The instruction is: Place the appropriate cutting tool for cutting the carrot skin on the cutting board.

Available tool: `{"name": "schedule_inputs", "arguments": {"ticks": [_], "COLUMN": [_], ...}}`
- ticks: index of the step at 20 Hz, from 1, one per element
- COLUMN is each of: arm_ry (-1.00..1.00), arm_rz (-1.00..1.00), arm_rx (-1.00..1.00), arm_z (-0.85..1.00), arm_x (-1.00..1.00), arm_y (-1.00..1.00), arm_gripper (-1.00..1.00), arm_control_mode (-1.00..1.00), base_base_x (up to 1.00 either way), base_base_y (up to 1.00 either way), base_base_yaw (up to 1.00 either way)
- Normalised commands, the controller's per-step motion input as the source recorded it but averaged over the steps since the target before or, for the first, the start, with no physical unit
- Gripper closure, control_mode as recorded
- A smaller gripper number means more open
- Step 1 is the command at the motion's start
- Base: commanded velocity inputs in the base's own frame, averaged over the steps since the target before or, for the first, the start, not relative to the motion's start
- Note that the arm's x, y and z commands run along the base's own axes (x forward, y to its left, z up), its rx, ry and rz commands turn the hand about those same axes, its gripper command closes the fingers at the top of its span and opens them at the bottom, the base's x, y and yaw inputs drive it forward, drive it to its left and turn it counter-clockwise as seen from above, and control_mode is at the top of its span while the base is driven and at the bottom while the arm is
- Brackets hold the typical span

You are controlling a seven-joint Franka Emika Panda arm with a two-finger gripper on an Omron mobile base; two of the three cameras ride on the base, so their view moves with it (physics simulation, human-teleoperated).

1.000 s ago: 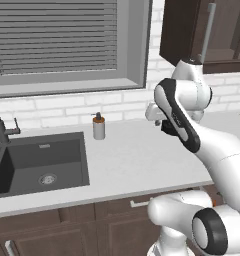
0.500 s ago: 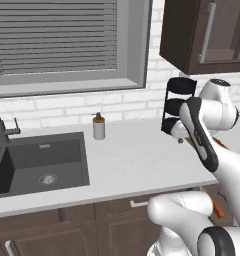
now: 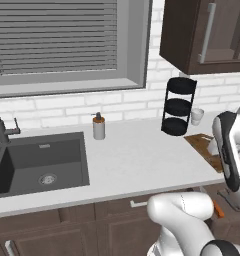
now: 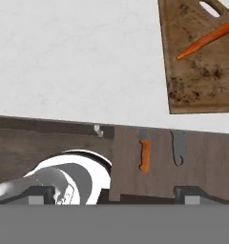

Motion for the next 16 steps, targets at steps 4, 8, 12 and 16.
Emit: {"name": "schedule_inputs", "arguments": {"ticks": [4,8,12,16], "arm_ry": [0.07,0.11,0.12,0.18], "arm_rz": [-0.01,-0.13,-0.19,-0.10], "arm_rx": [0.00,0.02,0.02,0.00], "arm_z": [-0.16,-0.37,-0.71,-0.69], "arm_x": [-0.47,-0.36,-0.16,0.01], "arm_y": [-0.99,-0.67,-0.47,-0.23], "arm_gripper": [-1.00,-1.00,-1.00,-1.00], "arm_control_mode": [-1.00,-1.00,-1.00,-1.00], "base_base_x": [0.00,0.00,0.00,0.00], "base_base_y": [0.00,0.00,0.00,0.00], "base_base_yaw": [0.00,0.00,0.00,0.00]}}
